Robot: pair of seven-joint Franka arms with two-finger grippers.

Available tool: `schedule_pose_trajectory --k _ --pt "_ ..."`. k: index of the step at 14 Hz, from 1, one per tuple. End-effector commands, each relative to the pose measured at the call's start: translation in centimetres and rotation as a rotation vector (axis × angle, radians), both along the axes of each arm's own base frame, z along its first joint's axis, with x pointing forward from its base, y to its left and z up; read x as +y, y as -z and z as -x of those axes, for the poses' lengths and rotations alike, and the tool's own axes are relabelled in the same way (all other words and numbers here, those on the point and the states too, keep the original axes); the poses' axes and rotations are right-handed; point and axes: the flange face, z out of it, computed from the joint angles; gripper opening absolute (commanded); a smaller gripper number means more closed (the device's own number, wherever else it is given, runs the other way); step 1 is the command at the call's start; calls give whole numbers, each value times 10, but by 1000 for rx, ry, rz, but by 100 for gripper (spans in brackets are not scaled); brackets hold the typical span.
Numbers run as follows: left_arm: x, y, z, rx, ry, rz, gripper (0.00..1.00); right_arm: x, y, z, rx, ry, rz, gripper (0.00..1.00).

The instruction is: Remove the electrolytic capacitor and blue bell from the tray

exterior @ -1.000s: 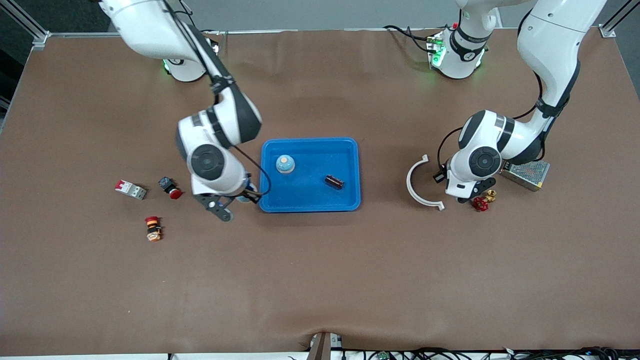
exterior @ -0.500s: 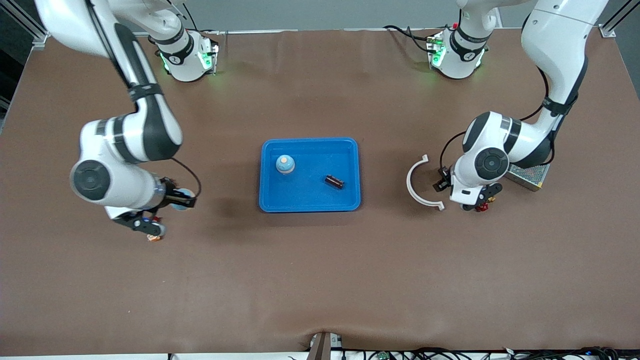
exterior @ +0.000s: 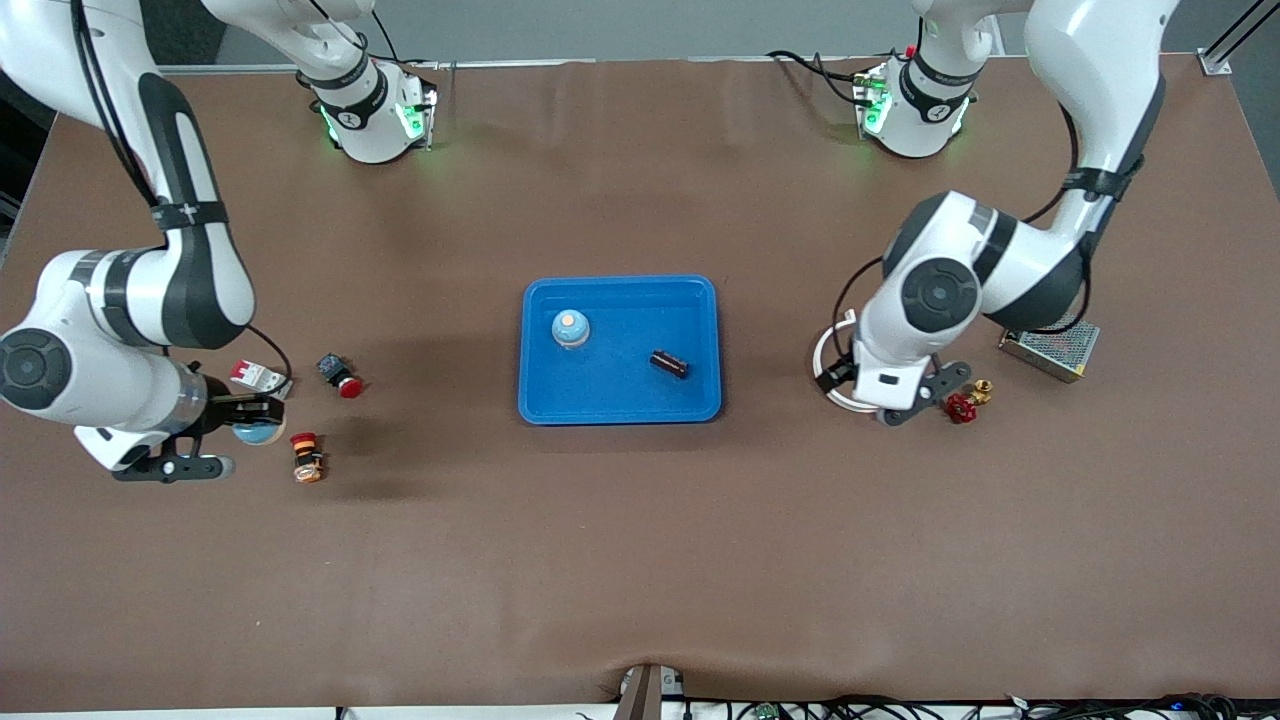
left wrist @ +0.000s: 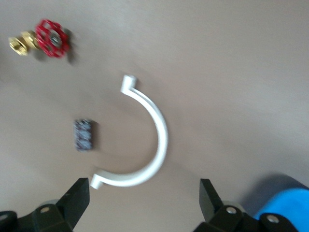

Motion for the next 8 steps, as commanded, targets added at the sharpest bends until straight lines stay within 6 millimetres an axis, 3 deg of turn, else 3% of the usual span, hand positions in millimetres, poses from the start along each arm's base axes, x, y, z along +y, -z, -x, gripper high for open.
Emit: schedule_pose_trajectory --k 1,3,5,6,8 --pt "-52 1 -7 3 -60 40 100 -31 16 4 -33 -74 -3 0" --pt "-93 9 -5 -2 -110 60 100 -52 33 4 -43 -91 -4 0" --pt "-137 23 12 7 -134 61 100 -64 56 11 -70 -103 -1 0" --pt "-151 24 15 -1 -151 74 100 -70 69 14 -79 -96 0 0" --pt "-160 24 15 -19 -196 98 100 -81 95 20 -83 -76 -3 0"
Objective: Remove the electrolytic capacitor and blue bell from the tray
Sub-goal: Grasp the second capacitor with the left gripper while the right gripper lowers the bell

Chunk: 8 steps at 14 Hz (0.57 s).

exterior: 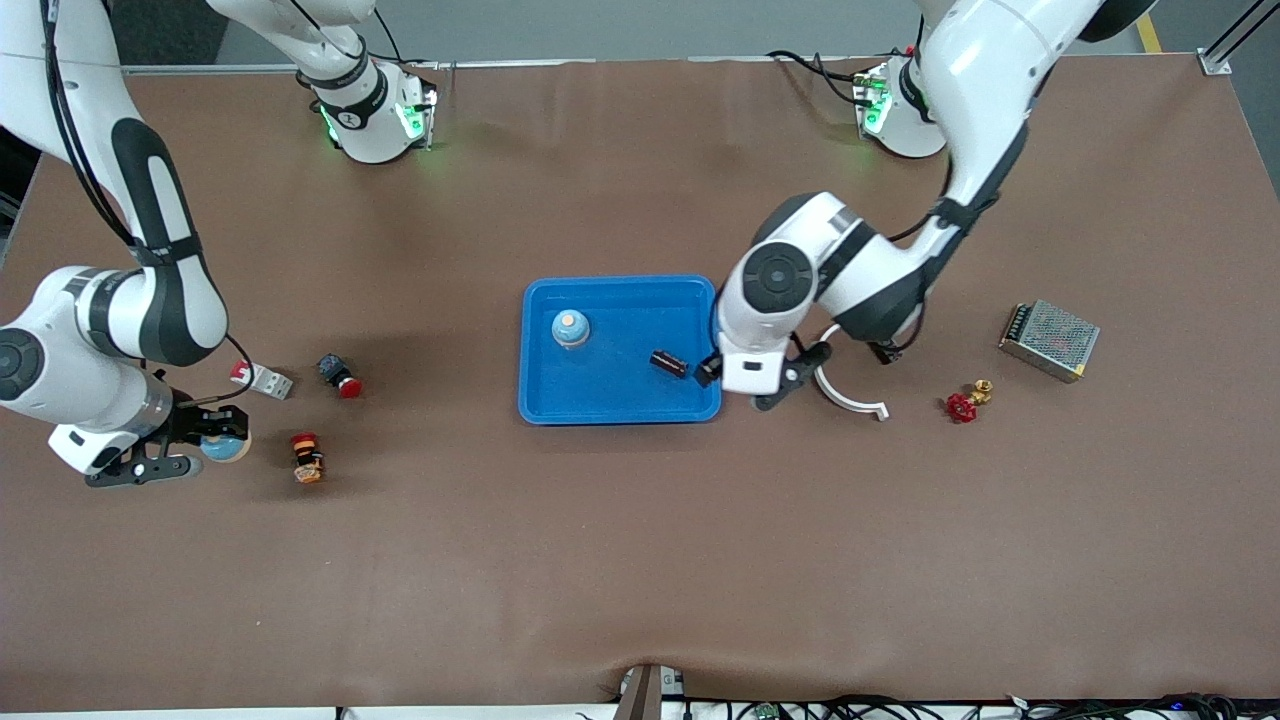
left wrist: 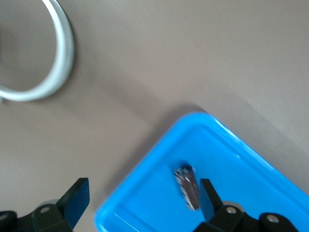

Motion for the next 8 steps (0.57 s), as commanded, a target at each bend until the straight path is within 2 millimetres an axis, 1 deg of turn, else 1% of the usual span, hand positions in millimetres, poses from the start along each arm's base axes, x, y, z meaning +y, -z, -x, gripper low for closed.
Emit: schedule_pose_trajectory --k 1,3,5,7,8 --pt "-12 -2 -8 -28 -72 28 100 -12 26 8 -7 -1 -3 0" --pt "-36 13 7 -24 -138 40 100 -18 38 12 -1 12 -7 0" --pt "-41 31 8 -19 -227 62 100 -30 43 16 6 30 -19 0" --pt "-47 47 9 -12 -287 82 100 -33 46 18 9 28 -20 0" --pt "-52 54 13 -4 -293 84 99 -35 45 18 2 31 -20 0"
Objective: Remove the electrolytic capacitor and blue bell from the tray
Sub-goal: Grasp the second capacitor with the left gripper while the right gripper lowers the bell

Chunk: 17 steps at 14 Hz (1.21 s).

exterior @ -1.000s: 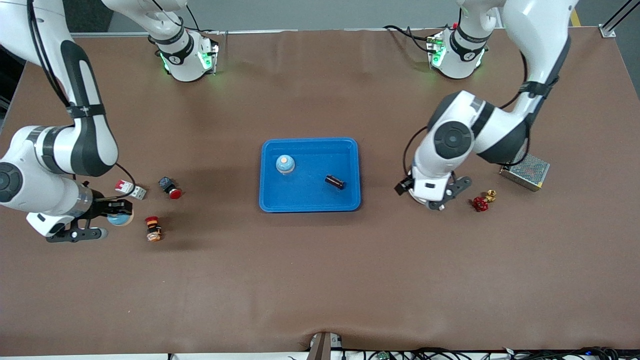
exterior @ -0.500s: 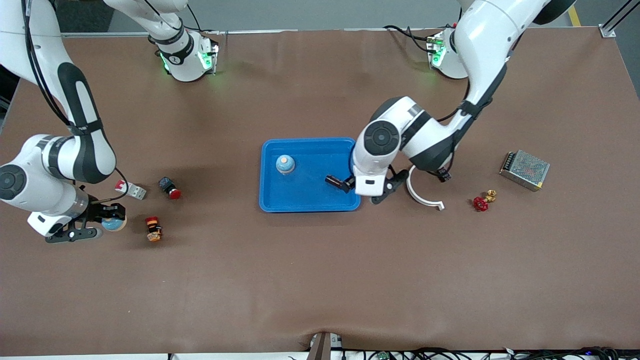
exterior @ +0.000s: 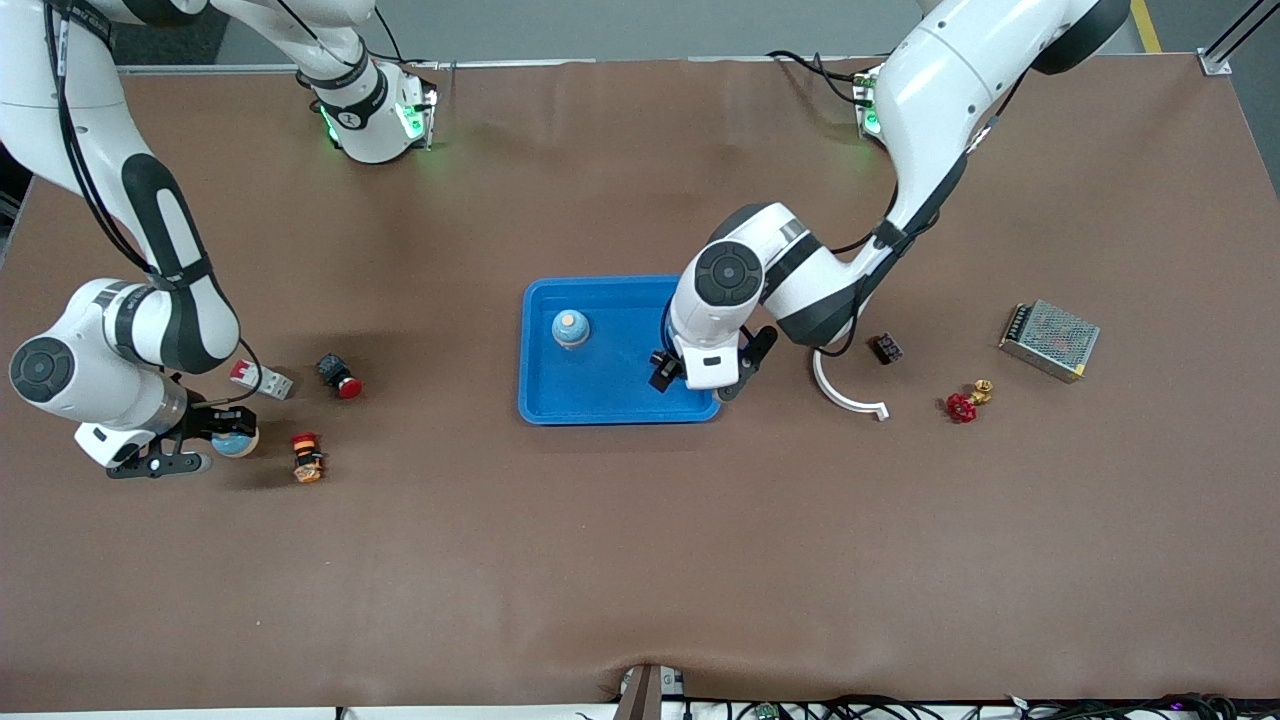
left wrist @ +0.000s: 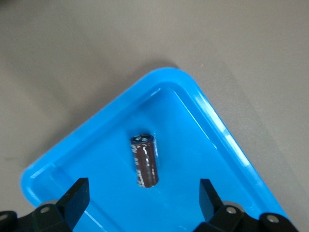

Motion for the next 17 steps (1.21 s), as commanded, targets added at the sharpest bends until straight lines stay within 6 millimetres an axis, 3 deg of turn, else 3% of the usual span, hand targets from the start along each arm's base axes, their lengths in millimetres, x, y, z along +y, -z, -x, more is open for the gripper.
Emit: schedule_pose_trajectory --k 1,4,7,8,9,10,11,14,17 --pt "-11 22 3 11 -42 10 91 -5 0 2 -16 -4 -19 0" --pt "-16 50 10 12 -46 -12 71 -9 12 3 -28 1 -77 0" --pt "-15 73 14 9 -43 -51 71 -12 21 4 -33 -18 -84 0" --pt "-15 78 15 11 -44 -49 65 -12 21 4 -34 -17 -85 0" --pt "-16 79 14 8 -43 -46 47 -12 21 4 -33 -20 -84 0" --pt "-17 77 14 6 -39 -43 15 -12 21 3 -35 -18 -85 0" --pt "-16 73 13 -1 -41 -42 0 -13 22 3 -41 -20 -82 0" --pt "-10 48 7 -20 -34 -60 0 -14 31 2 -49 -18 -78 0" --pt "13 -6 -10 -76 37 -134 0 -13 31 1 -52 -18 -78 0"
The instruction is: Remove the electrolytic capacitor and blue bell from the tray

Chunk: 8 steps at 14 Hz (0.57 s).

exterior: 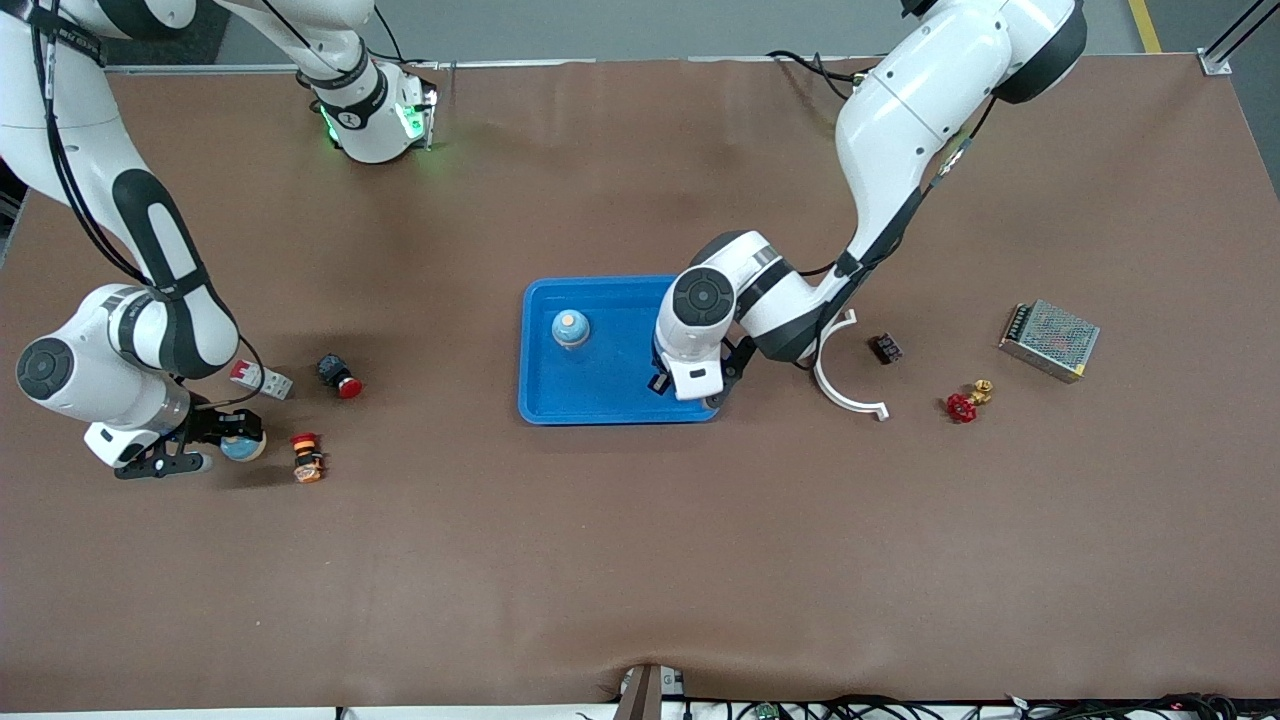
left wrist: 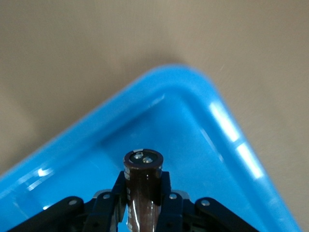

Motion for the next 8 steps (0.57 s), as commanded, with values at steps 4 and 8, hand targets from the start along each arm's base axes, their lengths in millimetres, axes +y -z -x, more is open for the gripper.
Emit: schedule_pose_trajectory --k 4,8 --pt "99 -85 -52 -23 124 -99 0 4 -13 -11 -14 -7 -17 100" --pt "202 -70 -97 13 162 -103 0 30 -92 -33 171 156 -54 100"
